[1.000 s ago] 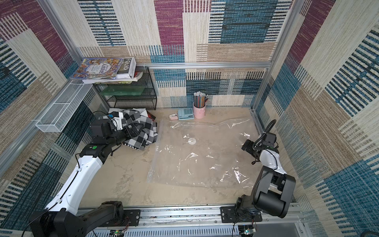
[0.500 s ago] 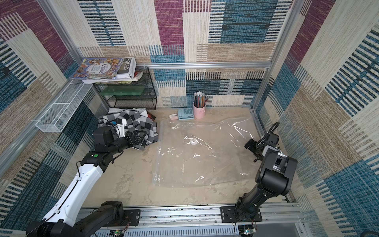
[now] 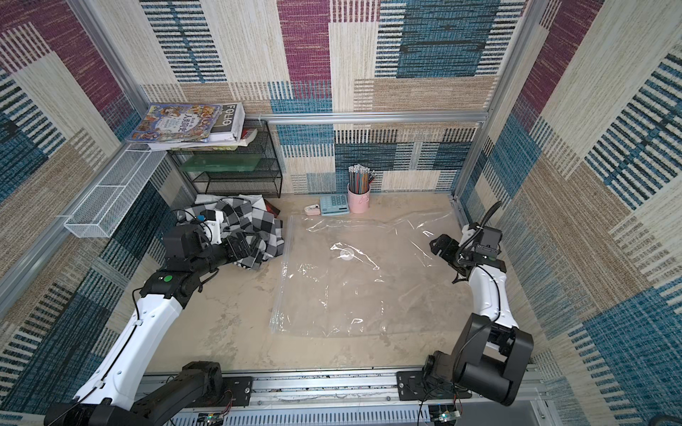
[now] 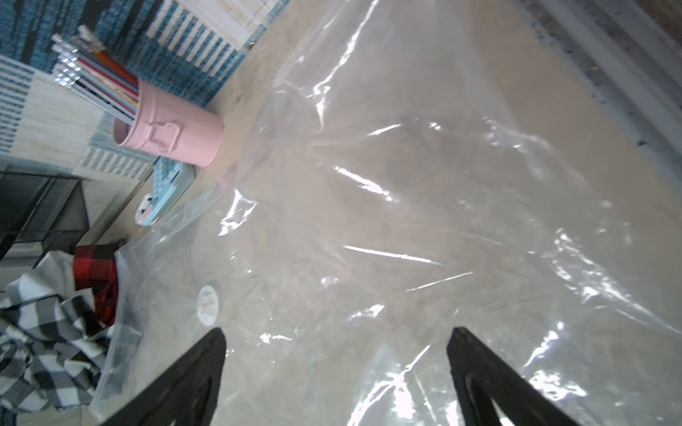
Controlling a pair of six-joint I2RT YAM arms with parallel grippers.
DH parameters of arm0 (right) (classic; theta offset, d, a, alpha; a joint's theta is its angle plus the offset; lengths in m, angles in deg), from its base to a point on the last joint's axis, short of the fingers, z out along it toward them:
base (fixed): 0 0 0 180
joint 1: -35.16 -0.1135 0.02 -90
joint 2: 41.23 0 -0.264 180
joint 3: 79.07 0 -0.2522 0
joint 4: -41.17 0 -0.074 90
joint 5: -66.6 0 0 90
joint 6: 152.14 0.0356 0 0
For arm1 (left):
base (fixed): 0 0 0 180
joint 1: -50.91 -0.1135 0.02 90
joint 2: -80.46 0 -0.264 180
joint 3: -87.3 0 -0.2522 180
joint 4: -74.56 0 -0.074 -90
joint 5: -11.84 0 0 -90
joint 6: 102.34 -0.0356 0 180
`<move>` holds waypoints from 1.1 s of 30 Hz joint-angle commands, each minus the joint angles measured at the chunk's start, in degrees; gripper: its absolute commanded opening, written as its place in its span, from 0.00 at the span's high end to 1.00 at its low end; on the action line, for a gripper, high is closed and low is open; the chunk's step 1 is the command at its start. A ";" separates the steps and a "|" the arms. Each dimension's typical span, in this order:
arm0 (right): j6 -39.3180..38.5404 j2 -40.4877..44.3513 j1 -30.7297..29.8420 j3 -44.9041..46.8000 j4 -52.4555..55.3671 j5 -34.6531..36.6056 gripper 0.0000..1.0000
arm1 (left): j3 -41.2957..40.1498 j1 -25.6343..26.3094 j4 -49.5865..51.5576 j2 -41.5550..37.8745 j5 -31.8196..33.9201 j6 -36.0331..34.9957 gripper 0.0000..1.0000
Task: Take the shirt out of the vacuum bag
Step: Adjust the vacuum bag at the center of the board, then reset both arms
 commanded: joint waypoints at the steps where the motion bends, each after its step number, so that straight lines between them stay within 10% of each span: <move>1: -3.65 5.31 -4.16 2.05 -4.97 2.38 0.04 | 0.62 -0.31 -1.15 -0.77 3.44 -2.83 0.00; 12: -14.23 11.96 -15.61 22.20 -40.72 32.43 0.04 | -8.73 -3.47 -17.90 8.97 26.62 -12.25 0.00; 33: -26.16 4.60 -22.61 36.34 -73.44 40.86 0.04 | -30.28 -3.61 -62.03 27.18 22.40 -26.40 0.02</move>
